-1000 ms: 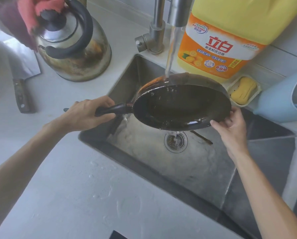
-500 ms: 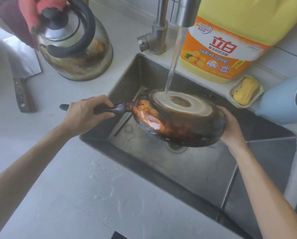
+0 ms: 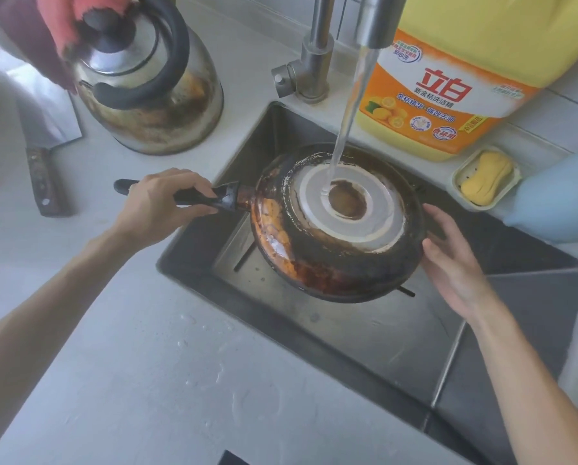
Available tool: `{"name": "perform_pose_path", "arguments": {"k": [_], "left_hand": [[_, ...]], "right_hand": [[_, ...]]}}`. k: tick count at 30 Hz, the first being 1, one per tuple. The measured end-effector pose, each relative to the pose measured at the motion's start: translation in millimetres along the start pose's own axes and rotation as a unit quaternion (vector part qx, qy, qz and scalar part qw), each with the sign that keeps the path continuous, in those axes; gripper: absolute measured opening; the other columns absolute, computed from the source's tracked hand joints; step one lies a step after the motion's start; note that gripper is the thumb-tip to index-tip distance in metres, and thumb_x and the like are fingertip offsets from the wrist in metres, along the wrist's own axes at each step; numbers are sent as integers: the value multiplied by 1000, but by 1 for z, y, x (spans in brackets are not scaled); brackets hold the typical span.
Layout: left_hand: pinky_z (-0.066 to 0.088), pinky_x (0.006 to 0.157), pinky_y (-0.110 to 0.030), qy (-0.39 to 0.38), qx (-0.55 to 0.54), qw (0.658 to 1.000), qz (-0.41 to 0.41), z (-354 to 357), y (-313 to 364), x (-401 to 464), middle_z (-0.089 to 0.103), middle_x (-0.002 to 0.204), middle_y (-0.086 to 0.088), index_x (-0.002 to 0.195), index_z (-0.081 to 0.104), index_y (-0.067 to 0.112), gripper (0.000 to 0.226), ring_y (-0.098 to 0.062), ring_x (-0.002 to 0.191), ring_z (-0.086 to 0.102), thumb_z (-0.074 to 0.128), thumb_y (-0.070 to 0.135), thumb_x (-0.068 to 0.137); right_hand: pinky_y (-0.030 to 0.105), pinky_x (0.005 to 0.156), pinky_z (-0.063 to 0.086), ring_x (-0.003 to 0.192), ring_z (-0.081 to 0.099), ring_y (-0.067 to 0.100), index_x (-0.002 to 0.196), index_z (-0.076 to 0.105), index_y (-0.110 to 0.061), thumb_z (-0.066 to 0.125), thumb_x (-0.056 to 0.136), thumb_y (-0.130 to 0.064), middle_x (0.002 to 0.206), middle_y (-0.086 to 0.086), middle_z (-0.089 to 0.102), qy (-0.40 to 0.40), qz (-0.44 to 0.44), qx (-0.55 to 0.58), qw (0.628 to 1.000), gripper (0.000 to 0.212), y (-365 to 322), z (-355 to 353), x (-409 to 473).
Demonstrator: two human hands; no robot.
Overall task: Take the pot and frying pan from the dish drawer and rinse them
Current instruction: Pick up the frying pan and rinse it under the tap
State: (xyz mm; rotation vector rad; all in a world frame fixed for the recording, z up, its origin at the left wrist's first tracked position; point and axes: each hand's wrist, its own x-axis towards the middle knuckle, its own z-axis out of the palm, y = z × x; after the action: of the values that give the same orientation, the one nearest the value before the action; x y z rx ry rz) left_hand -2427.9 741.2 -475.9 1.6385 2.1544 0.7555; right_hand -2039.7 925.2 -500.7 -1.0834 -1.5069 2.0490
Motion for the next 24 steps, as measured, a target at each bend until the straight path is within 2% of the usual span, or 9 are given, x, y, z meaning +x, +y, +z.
{"name": "perform_pose_path", "arguments": {"k": [2, 5, 11, 14, 17, 19, 21, 23, 24], "left_hand": [[52, 73, -45, -7, -5, 1000, -2, 1, -3, 0, 65, 88, 17, 86, 68, 20, 18, -23, 83, 62, 79, 22, 72], [51, 74, -41, -2, 1, 1000, 8, 4, -6, 0, 56, 92, 39, 84, 68, 21, 19, -21, 82, 61, 81, 20, 70], [51, 73, -41, 15, 18, 999, 29, 3, -8, -6, 52, 93, 47, 83, 68, 19, 18, -19, 81, 60, 81, 19, 70], [51, 75, -40, 32, 47, 995, 79, -14, 2, 0, 56, 91, 38, 84, 70, 13, 15, -26, 81, 64, 78, 20, 74], [53, 73, -43, 35, 86, 986, 135, -36, 22, 5, 67, 89, 7, 83, 73, 7, 18, -30, 80, 66, 75, 24, 76], [55, 70, -43, 22, 108, 981, 157, -47, 31, 7, 72, 88, -5, 87, 73, 8, 23, -30, 79, 67, 75, 29, 78], [54, 63, -42, 2, 121, 984, 132, -53, 33, 9, 71, 82, -4, 90, 72, 14, 29, -29, 74, 65, 72, 40, 78], [51, 61, -40, -37, 124, 988, 84, -49, 31, 9, 67, 78, -1, 90, 69, 20, 33, -28, 70, 61, 66, 48, 74], [50, 63, -41, -59, 122, 989, 64, -42, 30, 7, 67, 79, 1, 89, 67, 22, 30, -27, 70, 60, 68, 48, 72]], "right_hand": [[26, 92, 49, 111, 59, 17, 136, 45, -27, 83, 66, -36, 117, 4, 67, -10, 14, -2, 1000, 80, -4, 0, -1], [27, 98, 47, 121, 54, 17, 137, 45, -31, 86, 60, -40, 126, 3, 63, -15, 11, 5, 1000, 88, -11, 3, 1], [34, 106, 42, 125, 52, 14, 141, 39, -31, 85, 56, -50, 132, -3, 59, -13, -8, -53, 998, 99, -21, 4, 7], [30, 103, 44, 122, 55, 14, 143, 37, -34, 87, 55, -48, 124, -2, 64, -23, 14, -64, 998, 102, -15, 2, 9], [32, 104, 43, 120, 56, 16, 144, 36, -31, 83, 63, -37, 123, 0, 66, -33, 25, -33, 999, 94, -1, 3, 6], [30, 103, 44, 119, 57, 16, 141, 40, -31, 82, 63, -41, 125, -1, 65, -28, 43, 5, 999, 90, 6, 6, 3], [31, 105, 42, 126, 52, 18, 140, 43, -26, 77, 68, -50, 134, 0, 58, -33, 61, 19, 997, 82, 10, 7, 3], [39, 108, 38, 132, 46, 25, 141, 42, -17, 59, 88, -43, 137, 6, 55, -30, 61, 12, 998, 62, 10, 5, 5], [38, 107, 39, 132, 46, 27, 141, 42, -15, 57, 88, -44, 137, 6, 56, -16, 60, 7, 998, 62, 8, 4, 5]]}}
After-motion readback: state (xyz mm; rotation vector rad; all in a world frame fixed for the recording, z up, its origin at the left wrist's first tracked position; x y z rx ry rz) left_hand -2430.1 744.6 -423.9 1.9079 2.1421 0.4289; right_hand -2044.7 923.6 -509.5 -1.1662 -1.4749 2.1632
